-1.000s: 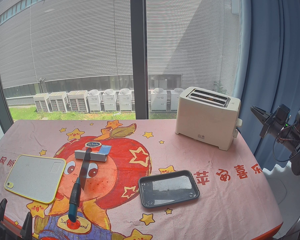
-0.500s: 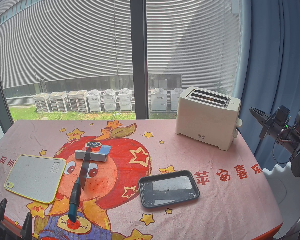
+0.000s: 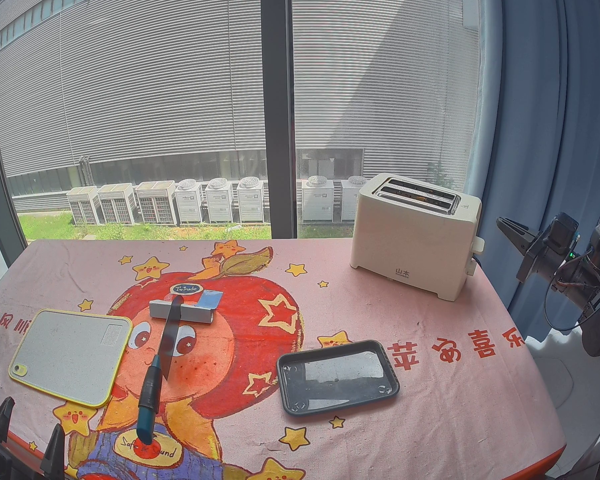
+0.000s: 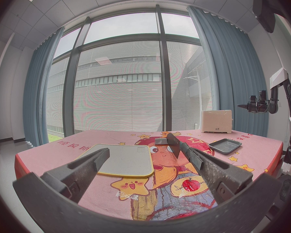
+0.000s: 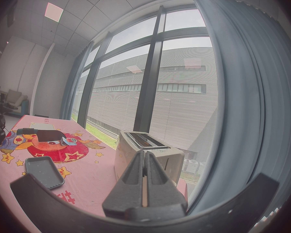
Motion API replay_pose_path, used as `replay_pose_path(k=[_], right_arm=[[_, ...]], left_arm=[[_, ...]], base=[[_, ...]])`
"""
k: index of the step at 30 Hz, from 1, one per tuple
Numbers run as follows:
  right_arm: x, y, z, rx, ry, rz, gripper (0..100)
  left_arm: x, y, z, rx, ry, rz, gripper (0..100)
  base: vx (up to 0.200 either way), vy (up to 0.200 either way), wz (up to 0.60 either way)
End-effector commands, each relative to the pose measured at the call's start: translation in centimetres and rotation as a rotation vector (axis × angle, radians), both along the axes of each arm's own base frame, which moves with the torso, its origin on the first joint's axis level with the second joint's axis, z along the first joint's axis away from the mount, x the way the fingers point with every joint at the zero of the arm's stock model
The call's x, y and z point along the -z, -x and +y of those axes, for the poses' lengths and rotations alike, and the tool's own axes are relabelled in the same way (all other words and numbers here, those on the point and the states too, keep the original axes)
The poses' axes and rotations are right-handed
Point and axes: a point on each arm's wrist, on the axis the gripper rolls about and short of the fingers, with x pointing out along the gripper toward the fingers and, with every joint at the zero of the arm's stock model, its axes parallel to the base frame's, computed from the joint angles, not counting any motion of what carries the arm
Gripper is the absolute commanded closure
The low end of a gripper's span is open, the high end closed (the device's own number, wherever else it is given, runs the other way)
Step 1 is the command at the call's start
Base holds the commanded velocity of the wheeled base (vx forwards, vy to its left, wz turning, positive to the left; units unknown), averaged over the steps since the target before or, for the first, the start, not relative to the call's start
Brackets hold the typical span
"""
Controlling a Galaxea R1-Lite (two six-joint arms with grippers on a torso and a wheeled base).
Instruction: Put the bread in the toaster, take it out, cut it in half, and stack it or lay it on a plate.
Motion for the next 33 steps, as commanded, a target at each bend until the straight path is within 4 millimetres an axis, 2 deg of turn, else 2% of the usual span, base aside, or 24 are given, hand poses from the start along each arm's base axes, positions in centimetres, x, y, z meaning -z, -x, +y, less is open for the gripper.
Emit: replay_pose_path(k=[1,33], right_arm=[[0.07,0.02,0.02,-0.001,0.001,0.002,100],[0.21,0.61,0.34,-0.011,0.012,0.008,100]], left_arm=[[0.53,-0.01,0.00,0.001,0.000,0.002,0],[0.53,-0.01,0.00,0.000,-0.001,0.002,0]], base=[[0.000,0.000,0.00],[0.000,0.000,0.00]])
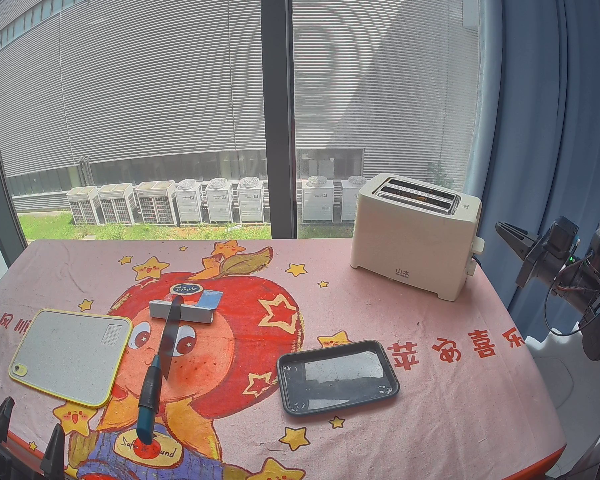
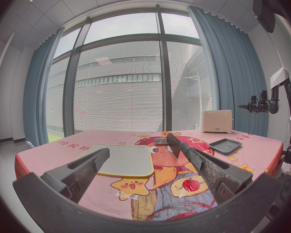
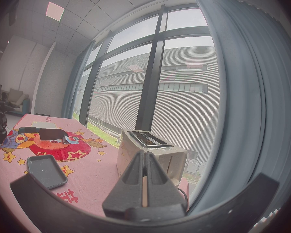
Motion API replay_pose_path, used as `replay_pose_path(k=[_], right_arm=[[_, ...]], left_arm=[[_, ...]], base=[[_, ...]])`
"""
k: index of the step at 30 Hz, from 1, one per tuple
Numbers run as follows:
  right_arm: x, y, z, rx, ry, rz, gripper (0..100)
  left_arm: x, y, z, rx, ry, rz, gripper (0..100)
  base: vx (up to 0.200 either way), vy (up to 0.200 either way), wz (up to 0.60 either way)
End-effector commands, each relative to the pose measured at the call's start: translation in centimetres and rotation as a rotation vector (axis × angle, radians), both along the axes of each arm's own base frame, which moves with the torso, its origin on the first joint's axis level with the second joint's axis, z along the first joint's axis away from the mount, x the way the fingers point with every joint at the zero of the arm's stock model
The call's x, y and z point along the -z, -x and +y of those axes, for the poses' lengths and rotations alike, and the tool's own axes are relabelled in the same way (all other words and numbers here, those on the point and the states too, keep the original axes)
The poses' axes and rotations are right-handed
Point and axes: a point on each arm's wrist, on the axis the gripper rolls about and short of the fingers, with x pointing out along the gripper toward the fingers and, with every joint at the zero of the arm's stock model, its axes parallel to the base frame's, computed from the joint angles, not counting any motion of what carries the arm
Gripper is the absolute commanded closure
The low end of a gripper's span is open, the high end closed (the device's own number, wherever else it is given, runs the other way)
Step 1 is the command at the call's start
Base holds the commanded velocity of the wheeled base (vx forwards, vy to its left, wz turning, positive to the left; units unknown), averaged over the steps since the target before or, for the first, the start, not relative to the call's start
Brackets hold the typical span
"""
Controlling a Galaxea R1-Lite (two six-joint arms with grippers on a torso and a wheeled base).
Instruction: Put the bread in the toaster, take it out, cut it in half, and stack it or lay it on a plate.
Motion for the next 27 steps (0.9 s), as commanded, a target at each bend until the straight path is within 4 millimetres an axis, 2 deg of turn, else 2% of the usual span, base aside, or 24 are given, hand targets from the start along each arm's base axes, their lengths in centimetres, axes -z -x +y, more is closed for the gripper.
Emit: replay_pose_path(k=[1,20,27], right_arm=[[0.0,0.0,-0.1,0.003,0.000,-0.001,100],[0.8,-0.1,-0.3,0.010,-0.001,0.033,100],[2.5,-1.0,-0.8,0.027,-0.004,0.088,100]], left_arm=[[0.5,0.0,0.0,0.001,0.000,0.002,0],[0.5,0.0,0.0,0.001,0.001,0.001,0],[0.5,0.0,0.0,0.000,0.000,0.002,0]], base=[[0.000,0.000,0.00],[0.000,0.000,0.00],[0.000,0.000,0.00]])
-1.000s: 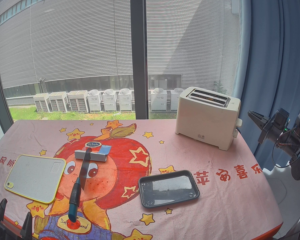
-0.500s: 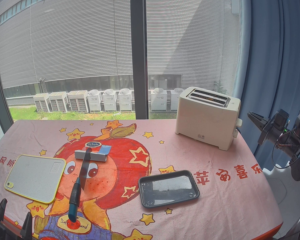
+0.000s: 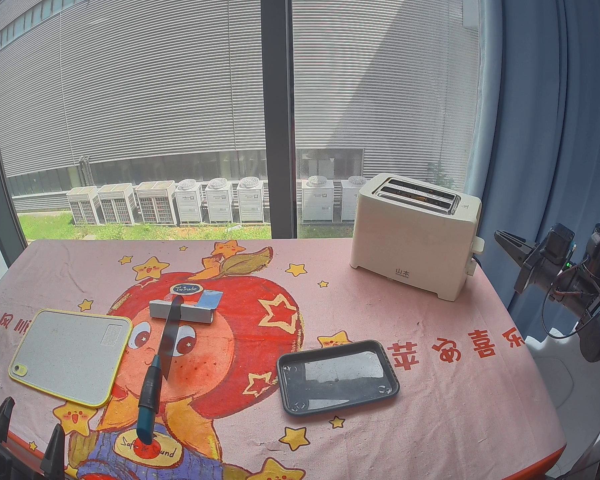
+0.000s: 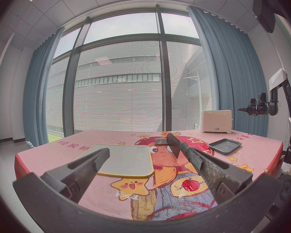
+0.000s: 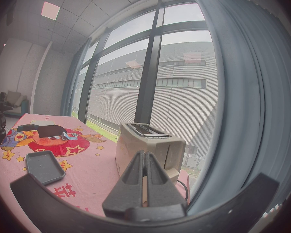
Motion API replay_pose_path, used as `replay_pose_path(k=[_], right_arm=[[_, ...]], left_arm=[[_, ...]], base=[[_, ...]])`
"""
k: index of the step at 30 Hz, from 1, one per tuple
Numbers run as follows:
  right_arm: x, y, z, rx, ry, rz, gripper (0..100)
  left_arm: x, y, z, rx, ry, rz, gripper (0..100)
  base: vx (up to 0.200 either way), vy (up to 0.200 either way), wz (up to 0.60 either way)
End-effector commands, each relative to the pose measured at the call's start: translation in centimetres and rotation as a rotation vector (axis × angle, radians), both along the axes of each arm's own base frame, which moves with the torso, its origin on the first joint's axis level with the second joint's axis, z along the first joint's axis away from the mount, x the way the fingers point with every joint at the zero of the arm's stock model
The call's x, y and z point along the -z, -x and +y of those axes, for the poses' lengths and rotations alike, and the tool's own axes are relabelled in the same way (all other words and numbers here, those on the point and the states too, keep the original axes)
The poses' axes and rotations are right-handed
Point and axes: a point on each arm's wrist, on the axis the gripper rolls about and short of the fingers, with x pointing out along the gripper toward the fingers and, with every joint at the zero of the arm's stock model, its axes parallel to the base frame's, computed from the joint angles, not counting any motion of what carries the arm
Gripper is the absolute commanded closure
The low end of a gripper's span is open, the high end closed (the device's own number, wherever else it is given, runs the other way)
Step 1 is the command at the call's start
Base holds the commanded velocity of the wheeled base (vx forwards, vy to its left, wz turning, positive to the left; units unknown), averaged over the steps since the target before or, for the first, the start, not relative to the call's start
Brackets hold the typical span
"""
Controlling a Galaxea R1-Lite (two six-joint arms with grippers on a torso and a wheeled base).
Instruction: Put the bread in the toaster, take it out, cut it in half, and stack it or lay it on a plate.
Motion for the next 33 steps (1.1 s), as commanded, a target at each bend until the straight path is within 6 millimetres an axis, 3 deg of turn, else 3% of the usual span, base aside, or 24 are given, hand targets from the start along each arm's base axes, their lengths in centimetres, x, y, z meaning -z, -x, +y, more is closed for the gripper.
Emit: replay_pose_path(k=[1,33], right_arm=[[1.5,-0.7,-0.3,0.011,-0.002,0.048,100],[2.6,-1.5,-1.2,0.037,-0.005,0.079,100]], left_arm=[[0.5,0.0,0.0,0.000,0.000,0.002,0],[0.5,0.0,0.0,0.000,0.000,0.002,0]], base=[[0.000,0.000,0.00],[0.000,0.000,0.00]])
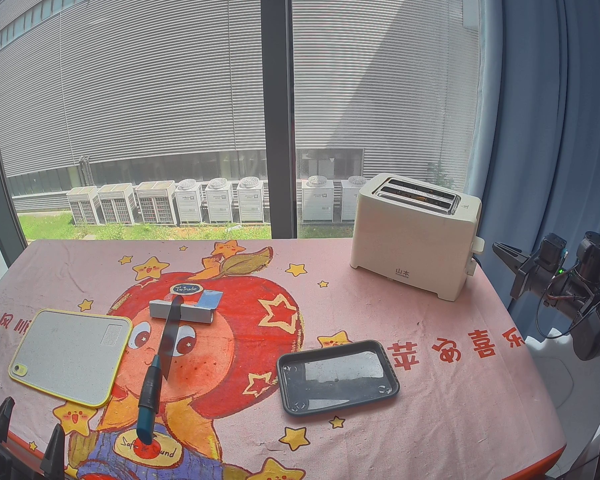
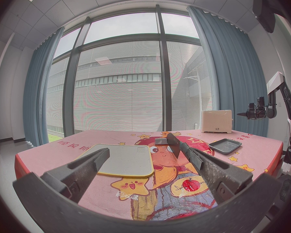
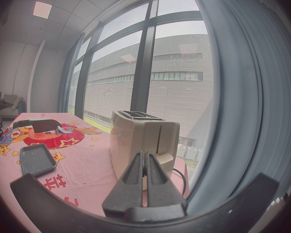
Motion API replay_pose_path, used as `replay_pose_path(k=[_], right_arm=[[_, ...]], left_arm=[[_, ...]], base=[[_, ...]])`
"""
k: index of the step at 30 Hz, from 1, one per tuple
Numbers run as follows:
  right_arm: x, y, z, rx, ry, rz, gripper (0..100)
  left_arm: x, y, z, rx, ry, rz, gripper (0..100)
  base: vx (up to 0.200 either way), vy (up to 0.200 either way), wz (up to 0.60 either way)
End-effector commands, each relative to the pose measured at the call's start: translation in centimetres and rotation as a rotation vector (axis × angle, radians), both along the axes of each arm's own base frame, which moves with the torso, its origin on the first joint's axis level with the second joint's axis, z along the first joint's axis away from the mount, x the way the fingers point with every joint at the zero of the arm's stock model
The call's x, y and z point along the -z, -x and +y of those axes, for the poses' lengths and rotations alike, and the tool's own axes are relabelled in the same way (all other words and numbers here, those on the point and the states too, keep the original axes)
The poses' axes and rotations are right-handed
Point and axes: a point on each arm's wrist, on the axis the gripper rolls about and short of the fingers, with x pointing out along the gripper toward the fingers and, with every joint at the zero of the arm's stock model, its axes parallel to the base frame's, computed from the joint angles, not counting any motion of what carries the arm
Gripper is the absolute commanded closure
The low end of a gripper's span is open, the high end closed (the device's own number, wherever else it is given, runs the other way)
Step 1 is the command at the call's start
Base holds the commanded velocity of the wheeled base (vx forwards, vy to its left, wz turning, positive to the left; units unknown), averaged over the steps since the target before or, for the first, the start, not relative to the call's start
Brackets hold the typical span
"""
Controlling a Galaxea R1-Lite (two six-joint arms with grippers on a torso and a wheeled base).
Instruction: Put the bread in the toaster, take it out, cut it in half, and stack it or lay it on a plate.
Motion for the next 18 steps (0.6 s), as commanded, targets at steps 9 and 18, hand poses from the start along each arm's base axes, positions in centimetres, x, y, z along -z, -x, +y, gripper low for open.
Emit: replay_pose_path(k=[9,18], right_arm=[[1.0,-0.4,0.0,0.000,-0.006,0.034,100],[1.7,-0.9,-0.2,0.002,-0.009,0.052,100]], left_arm=[[0.5,0.0,0.0,0.000,0.000,0.002,0],[0.5,0.0,0.0,0.001,0.000,0.002,0]], base=[[0.000,0.000,0.00],[0.000,0.000,0.00]])
